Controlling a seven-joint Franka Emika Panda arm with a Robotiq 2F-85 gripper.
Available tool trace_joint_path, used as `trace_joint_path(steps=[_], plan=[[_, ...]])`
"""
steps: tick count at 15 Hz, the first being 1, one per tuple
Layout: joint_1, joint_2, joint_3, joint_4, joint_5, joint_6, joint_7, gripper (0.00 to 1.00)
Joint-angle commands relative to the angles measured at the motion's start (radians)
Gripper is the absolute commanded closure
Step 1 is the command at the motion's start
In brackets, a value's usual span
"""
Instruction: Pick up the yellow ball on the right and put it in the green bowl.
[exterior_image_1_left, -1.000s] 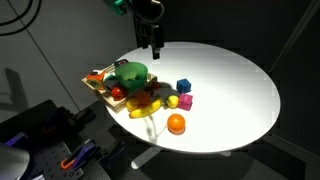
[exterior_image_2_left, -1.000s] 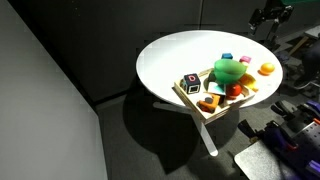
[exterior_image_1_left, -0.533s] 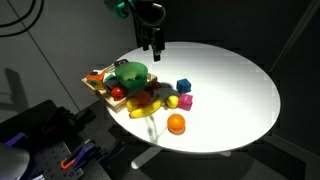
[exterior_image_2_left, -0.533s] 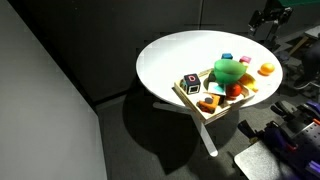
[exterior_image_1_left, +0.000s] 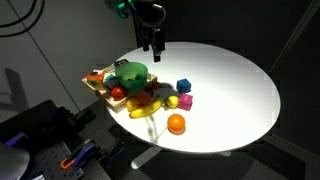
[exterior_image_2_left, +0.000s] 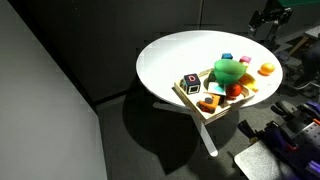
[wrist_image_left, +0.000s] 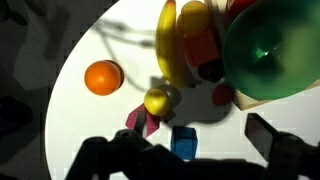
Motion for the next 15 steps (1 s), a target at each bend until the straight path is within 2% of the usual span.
trace_joint_path(steps=[1,6,10,15], plan=[[-0.022,0.050,-0.017,0.078,0.011,-0.058,0.005,0.00],[-0.049,0.154,-0.044,0.188,0.029,-0.129,-0.010,0.00],[-0.066,0.251,-0.040,0.269,0.071,-0.195,-0.063,0.00],[-0.073,0.363,-0.035,0.320,0.079,-0.163,-0.104,0.00]])
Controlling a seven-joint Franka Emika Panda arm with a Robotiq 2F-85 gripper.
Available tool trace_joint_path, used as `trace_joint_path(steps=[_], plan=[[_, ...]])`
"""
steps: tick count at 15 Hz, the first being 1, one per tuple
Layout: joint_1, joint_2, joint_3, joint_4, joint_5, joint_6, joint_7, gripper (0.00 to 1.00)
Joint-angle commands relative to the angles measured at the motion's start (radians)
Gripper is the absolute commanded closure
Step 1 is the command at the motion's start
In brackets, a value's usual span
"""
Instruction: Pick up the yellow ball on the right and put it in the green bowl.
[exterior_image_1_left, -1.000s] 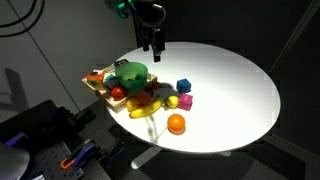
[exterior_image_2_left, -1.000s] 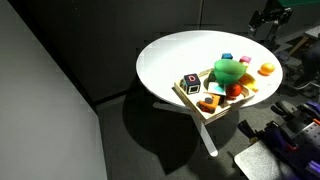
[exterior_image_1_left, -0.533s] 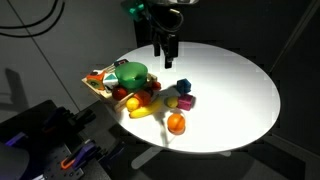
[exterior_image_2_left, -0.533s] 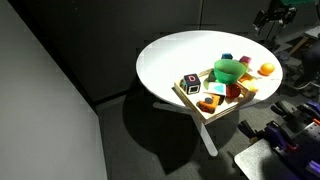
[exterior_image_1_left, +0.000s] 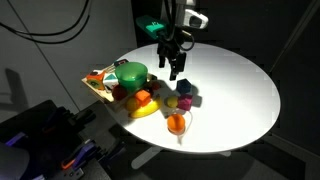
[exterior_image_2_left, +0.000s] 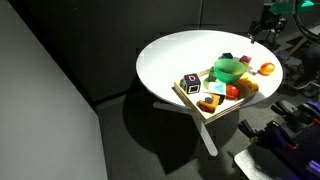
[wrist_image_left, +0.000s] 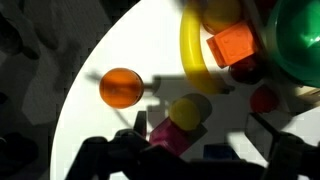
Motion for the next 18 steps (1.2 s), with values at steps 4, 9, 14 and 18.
trace_joint_path(steps=[4,9,14,18], plan=[[-0.022,0.143,0.007,0.075,0.018,0.039,-0.038,0.00],[-0.027,0.210,0.003,0.071,0.028,0.128,0.007,0.00],[-0.020,0.233,0.003,0.057,0.041,0.164,0.048,0.00],[-0.011,0.247,0.002,0.053,0.066,0.195,0.111,0.00]])
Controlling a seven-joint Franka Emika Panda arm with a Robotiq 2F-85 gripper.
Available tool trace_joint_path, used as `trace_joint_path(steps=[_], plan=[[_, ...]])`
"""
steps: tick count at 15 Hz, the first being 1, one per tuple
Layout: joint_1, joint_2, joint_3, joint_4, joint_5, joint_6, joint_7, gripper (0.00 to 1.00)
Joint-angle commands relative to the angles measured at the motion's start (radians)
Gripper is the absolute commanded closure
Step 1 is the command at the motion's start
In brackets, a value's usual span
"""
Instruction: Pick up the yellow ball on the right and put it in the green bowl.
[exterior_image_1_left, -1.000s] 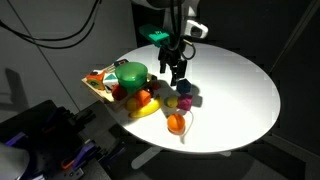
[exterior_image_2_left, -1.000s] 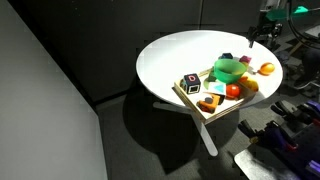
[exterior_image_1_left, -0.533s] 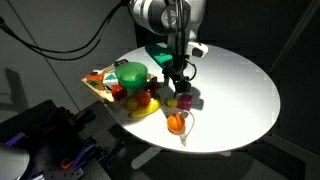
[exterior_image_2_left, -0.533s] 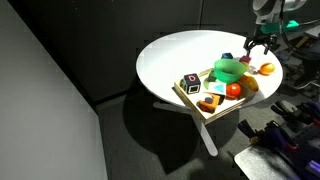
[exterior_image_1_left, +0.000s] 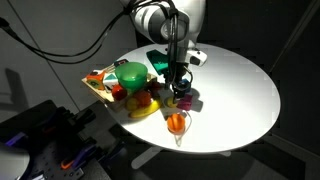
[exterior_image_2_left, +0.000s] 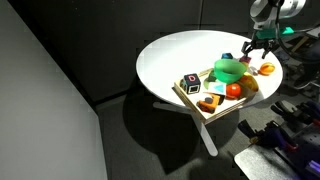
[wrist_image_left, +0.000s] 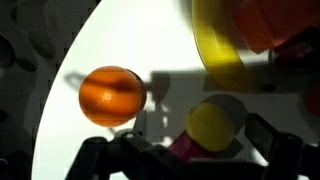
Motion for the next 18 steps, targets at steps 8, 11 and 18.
trace_joint_path(steps=[8,11,18], plan=[[0.035,0.063,-0.001,0.014,0.064,0.135,0.151,0.00],[0.049,0.094,-0.005,0.024,0.065,0.176,0.184,0.00],[0.058,0.141,-0.005,0.047,0.068,0.226,0.206,0.00]])
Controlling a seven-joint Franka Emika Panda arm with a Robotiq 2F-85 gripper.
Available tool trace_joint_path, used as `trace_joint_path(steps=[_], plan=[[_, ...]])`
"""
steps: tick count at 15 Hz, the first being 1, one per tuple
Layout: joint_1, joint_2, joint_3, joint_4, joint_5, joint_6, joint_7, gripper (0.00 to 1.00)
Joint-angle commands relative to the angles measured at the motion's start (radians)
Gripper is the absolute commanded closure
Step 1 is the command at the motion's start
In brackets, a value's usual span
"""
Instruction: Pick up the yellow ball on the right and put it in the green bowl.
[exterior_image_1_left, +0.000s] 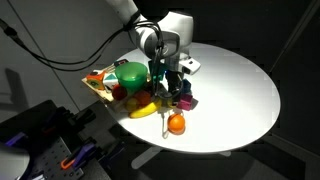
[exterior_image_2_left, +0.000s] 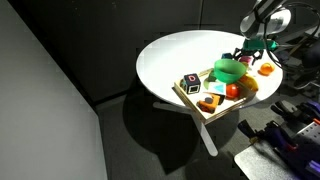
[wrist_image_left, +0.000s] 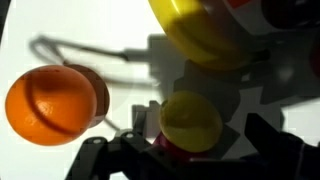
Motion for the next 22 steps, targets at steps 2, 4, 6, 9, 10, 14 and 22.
trace_joint_path(steps=[2,4,6,9,10,14,22], plan=[[0.005,0.032,-0.006,0.050,0.022,0.006,0.016,0.04],[0.004,0.037,-0.007,0.061,0.021,0.001,0.016,0.29],[0.004,0.042,-0.008,0.070,0.020,-0.001,0.016,0.40],[0.005,0.037,-0.012,0.076,0.013,-0.009,0.011,0.62],[0.005,0.032,-0.012,0.075,0.012,-0.017,0.009,0.62],[0.007,0.001,-0.018,0.067,0.001,-0.055,0.002,0.62],[0.005,-0.112,-0.018,0.048,-0.022,-0.188,-0.040,0.62]])
